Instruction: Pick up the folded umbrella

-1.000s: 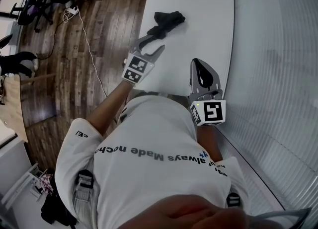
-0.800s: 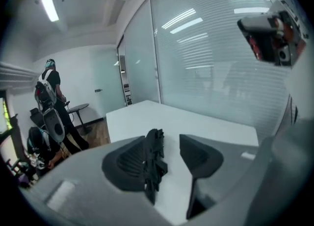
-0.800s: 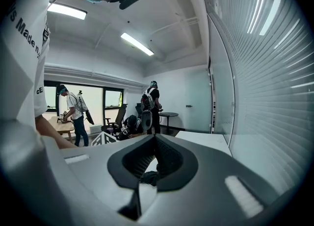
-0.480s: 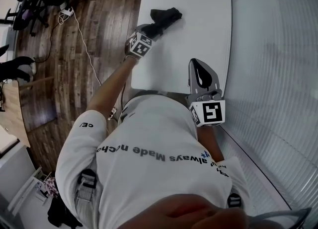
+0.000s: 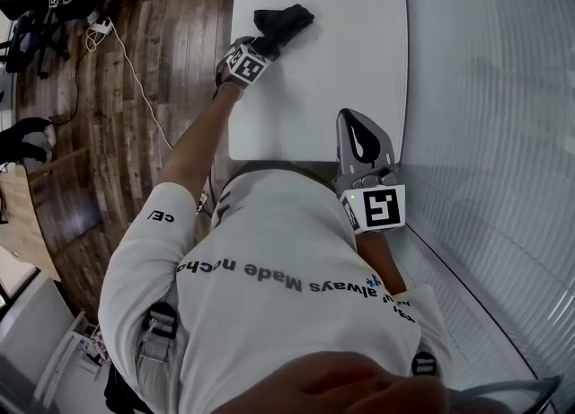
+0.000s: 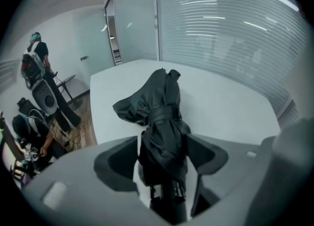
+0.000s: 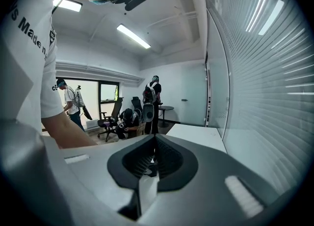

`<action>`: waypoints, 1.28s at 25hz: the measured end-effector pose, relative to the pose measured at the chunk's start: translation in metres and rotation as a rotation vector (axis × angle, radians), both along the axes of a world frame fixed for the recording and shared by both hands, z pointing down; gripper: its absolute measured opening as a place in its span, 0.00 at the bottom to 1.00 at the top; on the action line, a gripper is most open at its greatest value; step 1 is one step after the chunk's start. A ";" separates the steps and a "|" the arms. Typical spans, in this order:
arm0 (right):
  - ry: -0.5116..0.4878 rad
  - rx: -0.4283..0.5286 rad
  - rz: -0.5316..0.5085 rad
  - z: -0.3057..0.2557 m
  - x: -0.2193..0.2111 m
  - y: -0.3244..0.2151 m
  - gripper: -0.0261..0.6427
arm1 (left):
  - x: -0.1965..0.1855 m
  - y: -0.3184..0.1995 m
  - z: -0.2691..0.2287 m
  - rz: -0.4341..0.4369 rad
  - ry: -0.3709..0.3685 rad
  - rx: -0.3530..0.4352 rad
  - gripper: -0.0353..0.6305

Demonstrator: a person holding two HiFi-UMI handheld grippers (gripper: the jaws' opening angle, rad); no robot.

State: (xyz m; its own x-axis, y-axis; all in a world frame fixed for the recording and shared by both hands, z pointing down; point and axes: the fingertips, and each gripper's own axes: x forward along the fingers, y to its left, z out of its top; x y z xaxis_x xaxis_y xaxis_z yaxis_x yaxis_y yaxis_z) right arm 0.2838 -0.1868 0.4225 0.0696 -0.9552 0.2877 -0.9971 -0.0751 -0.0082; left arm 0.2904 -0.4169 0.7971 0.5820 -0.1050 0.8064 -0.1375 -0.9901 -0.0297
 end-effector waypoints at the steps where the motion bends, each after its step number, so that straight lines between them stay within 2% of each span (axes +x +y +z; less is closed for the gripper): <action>1: -0.001 -0.007 0.005 0.002 0.002 -0.001 0.04 | 0.002 -0.003 0.005 -0.008 -0.002 -0.010 0.52; 6: -0.010 -0.026 0.022 0.005 0.009 -0.006 0.04 | 0.011 0.000 0.013 0.014 0.002 -0.052 0.51; 10: -0.013 -0.030 0.028 0.012 0.012 -0.004 0.04 | 0.014 0.006 0.021 0.031 -0.005 -0.065 0.45; 12: -0.008 -0.036 0.031 0.013 0.013 -0.004 0.04 | 0.014 0.007 0.018 0.043 -0.003 -0.046 0.41; 15: -0.001 -0.042 0.037 0.009 0.015 -0.008 0.04 | 0.011 0.003 0.006 0.045 0.018 0.030 0.38; 18: 0.002 -0.040 0.044 0.013 0.023 -0.002 0.04 | 0.010 0.007 0.001 0.005 0.039 0.038 0.37; 24: 0.017 -0.003 0.034 0.004 0.029 0.002 0.04 | -0.004 0.010 -0.047 -0.107 0.178 0.023 0.36; 32: 0.020 0.067 -0.014 -0.019 0.021 0.003 0.04 | -0.020 0.039 -0.160 -0.153 0.387 0.086 0.36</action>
